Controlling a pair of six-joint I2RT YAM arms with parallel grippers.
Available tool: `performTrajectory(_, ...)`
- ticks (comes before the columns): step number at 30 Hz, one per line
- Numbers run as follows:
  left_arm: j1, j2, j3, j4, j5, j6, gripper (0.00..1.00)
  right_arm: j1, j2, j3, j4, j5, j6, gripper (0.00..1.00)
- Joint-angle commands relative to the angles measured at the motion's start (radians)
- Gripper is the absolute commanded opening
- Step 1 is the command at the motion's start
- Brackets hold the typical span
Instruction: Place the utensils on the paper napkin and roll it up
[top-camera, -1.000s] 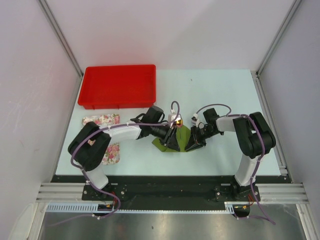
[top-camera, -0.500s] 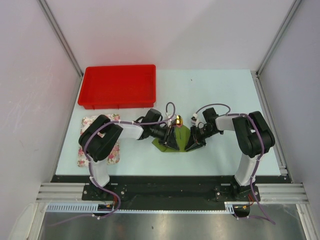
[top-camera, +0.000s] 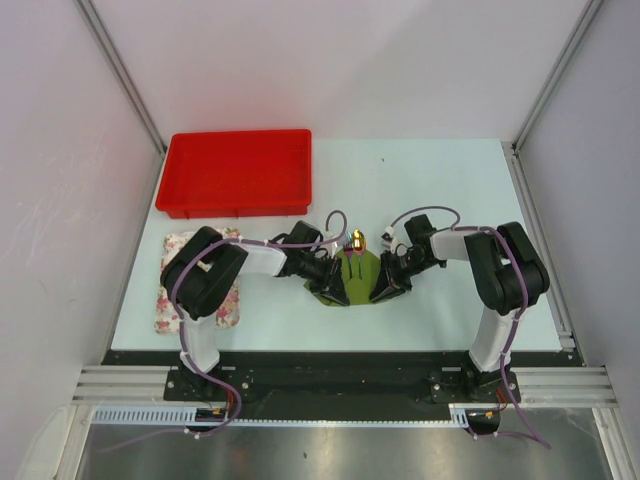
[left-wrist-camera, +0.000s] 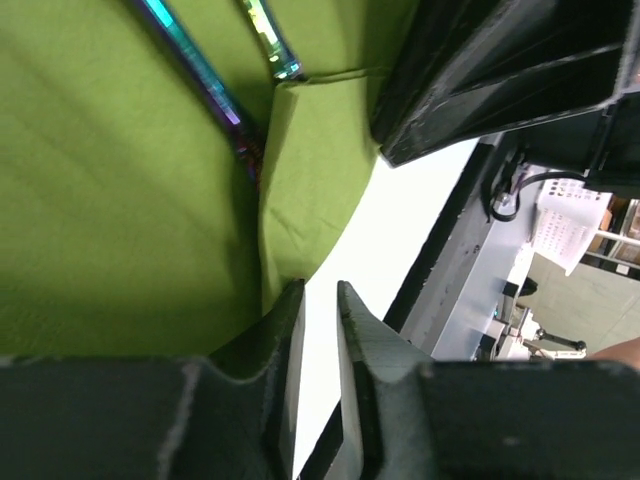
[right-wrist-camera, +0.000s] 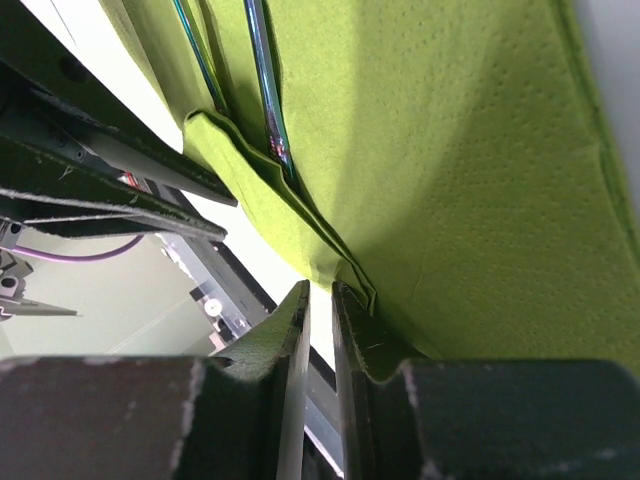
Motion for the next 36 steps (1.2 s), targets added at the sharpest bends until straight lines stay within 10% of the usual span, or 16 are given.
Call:
performTrajectory(1, 0.004, 0.014, 0.037, -0.063, -0.046, 0.039, 0.21, -0.004, 0.012, 0.023, -0.036, 0.103, -0.054, 0.20)
performTrajectory(25, 0.023, 0.026, 0.030, -0.085, -0.084, 0.015, 0.04, -0.006, -0.081, 0.051, -0.216, 0.332, -0.209, 0.20)
performTrajectory(36, 0.021, 0.019, 0.023, -0.074, -0.080, 0.020, 0.02, 0.064, -0.132, 0.153, -0.175, 0.096, -0.153, 0.14)
